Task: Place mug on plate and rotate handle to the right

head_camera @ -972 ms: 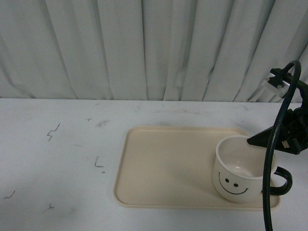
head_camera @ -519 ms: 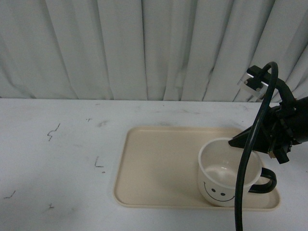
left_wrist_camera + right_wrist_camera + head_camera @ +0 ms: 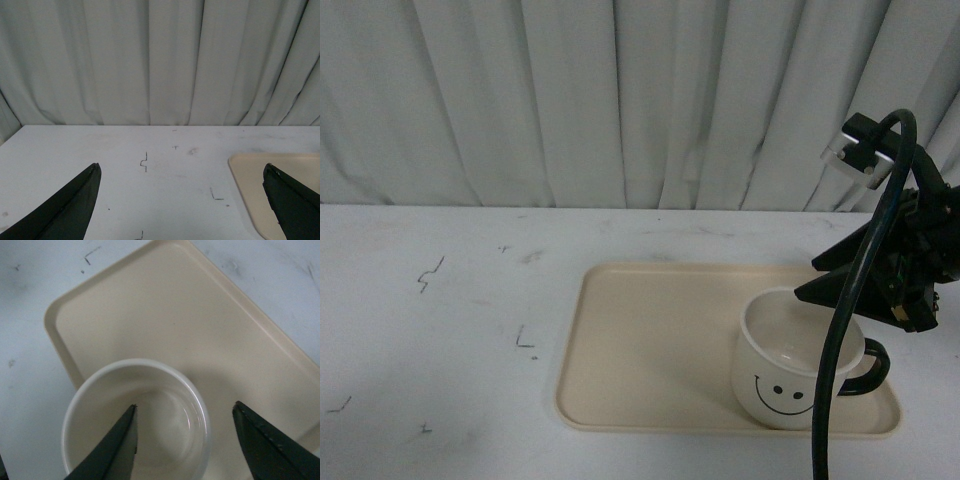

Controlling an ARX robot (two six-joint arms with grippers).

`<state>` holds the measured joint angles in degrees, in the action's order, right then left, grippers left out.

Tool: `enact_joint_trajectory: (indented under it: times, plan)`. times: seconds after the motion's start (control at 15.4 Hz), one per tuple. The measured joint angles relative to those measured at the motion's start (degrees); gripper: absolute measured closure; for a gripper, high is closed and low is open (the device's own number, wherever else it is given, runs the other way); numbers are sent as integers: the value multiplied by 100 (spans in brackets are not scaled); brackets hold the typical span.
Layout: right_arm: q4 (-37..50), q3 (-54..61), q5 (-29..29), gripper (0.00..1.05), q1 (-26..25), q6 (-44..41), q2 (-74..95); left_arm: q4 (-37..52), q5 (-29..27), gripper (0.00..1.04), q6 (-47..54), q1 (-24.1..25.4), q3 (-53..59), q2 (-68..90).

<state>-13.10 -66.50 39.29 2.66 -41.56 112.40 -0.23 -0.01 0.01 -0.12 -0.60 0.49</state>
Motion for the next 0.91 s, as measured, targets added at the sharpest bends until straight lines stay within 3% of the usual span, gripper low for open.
enact_joint_trajectory:
  times: [0.13,0.26,0.32,0.45,0.52,0.58,0.65,0.71,0.84,0.91]
  plan:
    - [7,-11,138,25,37,-9,-203,0,0,7,0,0,0,-2]
    - [577,260,562,4,39,83,-846,2,0,7,2,0,0,0]
    - [1088,568,651,6,48,262,-1257,2,0,7,0,0,0,0]
    - [3681,2103,619,6,79,1451,-2830,0,0,7,0,0,0,-2]
    - [4282,2337,667,6,114,1904,-2968,2,0,7,0,0,0,-2]
    - [5036,2503,-107,11,245,2295,-2905,2,2,7,0,0,0,0]
    - [5812,3097,-1893,23,457,2997,-2940,0,2,7,0,0,0,-2]
    - [6107,3558,-2841,33,490,3388,-3053,-2,0,7,2,7,0,-2]
    - [6391,4061,-4120,49,339,3779,-3447,0,-7,7,0,7,0,0]
    - [6518,4330,-4441,62,229,3936,-3836,0,-4,7,0,7,0,-2]
